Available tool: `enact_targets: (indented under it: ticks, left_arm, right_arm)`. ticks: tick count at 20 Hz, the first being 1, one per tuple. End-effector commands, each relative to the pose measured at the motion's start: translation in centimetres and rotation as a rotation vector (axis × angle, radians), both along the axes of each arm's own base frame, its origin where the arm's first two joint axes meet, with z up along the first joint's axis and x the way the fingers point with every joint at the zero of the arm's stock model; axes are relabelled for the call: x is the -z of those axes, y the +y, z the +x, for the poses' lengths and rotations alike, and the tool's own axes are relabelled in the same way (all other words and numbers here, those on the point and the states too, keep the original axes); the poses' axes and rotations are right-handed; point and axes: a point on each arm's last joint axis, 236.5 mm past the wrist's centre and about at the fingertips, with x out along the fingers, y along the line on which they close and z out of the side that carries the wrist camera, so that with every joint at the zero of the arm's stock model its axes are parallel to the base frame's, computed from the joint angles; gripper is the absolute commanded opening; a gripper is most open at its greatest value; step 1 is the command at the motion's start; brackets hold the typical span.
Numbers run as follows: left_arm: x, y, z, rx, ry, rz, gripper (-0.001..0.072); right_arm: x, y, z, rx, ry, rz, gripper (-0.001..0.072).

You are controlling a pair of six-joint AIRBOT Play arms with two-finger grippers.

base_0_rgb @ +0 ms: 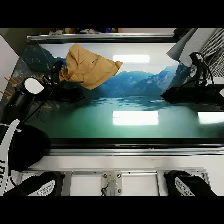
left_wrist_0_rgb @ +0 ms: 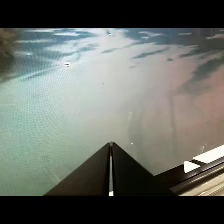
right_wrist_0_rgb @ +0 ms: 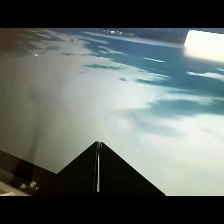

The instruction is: Fold the clothes and pants, and hang the long-sleeved shirts on hangers.

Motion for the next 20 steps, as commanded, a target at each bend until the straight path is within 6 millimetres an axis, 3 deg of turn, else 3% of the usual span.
enact_targets:
  ticks: [1,10,13,15,16,17,20]
  left_arm:
    - [0.0,0.0,0.0,0.001,0.0,0.001,0.0018]
    - [0.0,0.0,0.1,-0.002,-0.002,-0.001,0.0018]
    - [-0.8,0.3,2.0,-0.048,-0.078,-0.006,0.0017]
    - [-0.6,1.2,1.7,-0.056,-0.052,-0.002,0.0017]
    - [-0.4,2.5,1.1,-0.049,-0.019,0.029,0.0017]
    - [-0.1,5.2,0.1,-0.056,0.039,0.108,0.0016]
    - [-0.6,17.1,-3.1,-0.193,0.133,0.494,0.0016]
  right_arm:
    - [0.0,0.0,0.0,0.0,0.001,0.001,0.0021]
    - [0.0,0.0,0.0,0.0,0.001,0.0,0.0021]
    - [0.0,0.0,0.0,0.0,0.002,0.001,0.0021]
    - [0.0,0.0,0.0,0.0,0.001,0.001,0.0021]
    - [0.0,0.0,0.0,0.0,0.001,0.0,0.0021]
    - [0.0,0.0,0.0,0.0,0.001,0.0,0.0021]
    - [0.0,0.0,0.0,0.0,0.001,0.0,0.0021]
